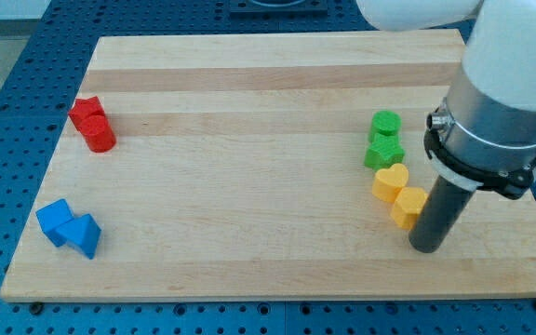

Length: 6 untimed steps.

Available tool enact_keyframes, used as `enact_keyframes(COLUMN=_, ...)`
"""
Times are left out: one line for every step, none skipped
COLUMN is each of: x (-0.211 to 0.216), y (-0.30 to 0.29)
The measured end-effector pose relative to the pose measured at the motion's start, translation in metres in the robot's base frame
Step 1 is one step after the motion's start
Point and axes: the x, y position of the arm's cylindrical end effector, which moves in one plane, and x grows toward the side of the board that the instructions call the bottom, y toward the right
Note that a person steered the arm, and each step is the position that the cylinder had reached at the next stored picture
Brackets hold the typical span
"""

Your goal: Push yellow hexagon into yellow heart

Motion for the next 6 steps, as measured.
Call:
enact_keyframes(x=-0.006, y=-0.011)
enact_keyframes(x=-0.009, y=-0.019)
enact_keyframes(x=-0.011, y=-0.028)
enact_keyframes(x=0.000, y=-0.015)
enact_keyframes(x=0.001, y=0.030)
enact_keyframes(x=-0.011, y=0.042)
